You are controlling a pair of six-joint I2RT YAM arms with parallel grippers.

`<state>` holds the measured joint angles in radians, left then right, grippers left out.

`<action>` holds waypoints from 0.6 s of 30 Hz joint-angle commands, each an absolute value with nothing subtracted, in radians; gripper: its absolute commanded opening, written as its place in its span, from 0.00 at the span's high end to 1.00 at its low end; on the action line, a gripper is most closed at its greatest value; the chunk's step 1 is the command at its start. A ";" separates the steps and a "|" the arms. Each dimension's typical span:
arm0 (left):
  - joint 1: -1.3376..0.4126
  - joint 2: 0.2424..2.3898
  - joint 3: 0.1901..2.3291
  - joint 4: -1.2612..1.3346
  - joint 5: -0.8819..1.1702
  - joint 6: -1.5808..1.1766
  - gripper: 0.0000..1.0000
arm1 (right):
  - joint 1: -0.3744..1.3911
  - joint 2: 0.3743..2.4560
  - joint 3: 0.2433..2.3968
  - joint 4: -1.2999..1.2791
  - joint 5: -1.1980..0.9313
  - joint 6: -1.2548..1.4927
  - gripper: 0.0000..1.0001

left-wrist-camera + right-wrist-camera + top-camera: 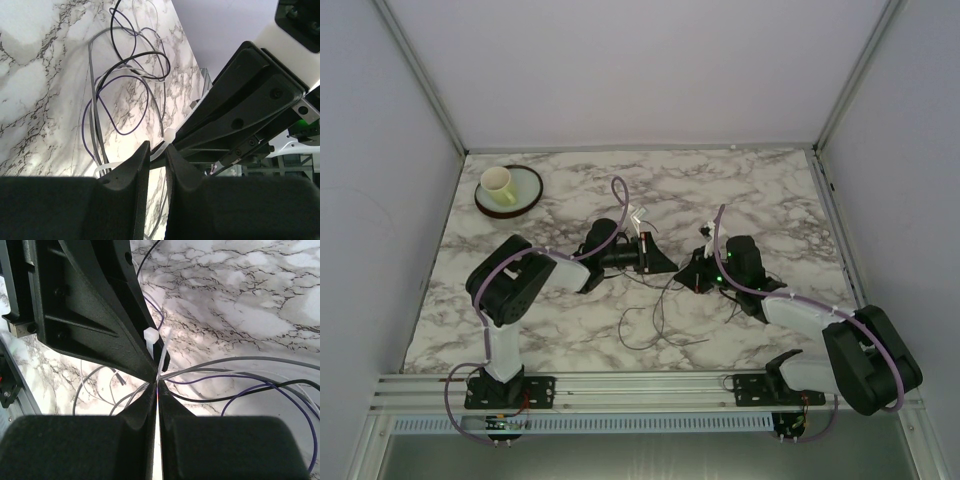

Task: Zip-tie the wires
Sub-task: Tie the cable at the center of the board.

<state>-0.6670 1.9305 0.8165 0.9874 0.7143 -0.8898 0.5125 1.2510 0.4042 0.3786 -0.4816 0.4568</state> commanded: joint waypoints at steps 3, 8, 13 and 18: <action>-0.673 1.936 0.846 0.976 0.723 -0.830 0.80 | 0.499 1.260 0.464 0.369 -0.512 0.453 1.00; -0.674 1.940 0.853 0.979 0.723 -0.832 0.80 | 0.499 1.277 0.473 0.366 -0.520 0.451 1.00; -0.675 1.942 0.853 0.983 0.725 -0.836 0.81 | 0.500 1.277 0.472 0.359 -0.511 0.446 1.00; -0.675 1.948 0.853 0.989 0.727 -0.839 0.86 | 0.500 1.271 0.471 0.358 -0.501 0.445 1.00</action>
<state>-0.6689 1.9331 0.8307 0.9592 0.7143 -0.8604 0.5125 1.2743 0.4297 0.3412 -0.4995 0.4557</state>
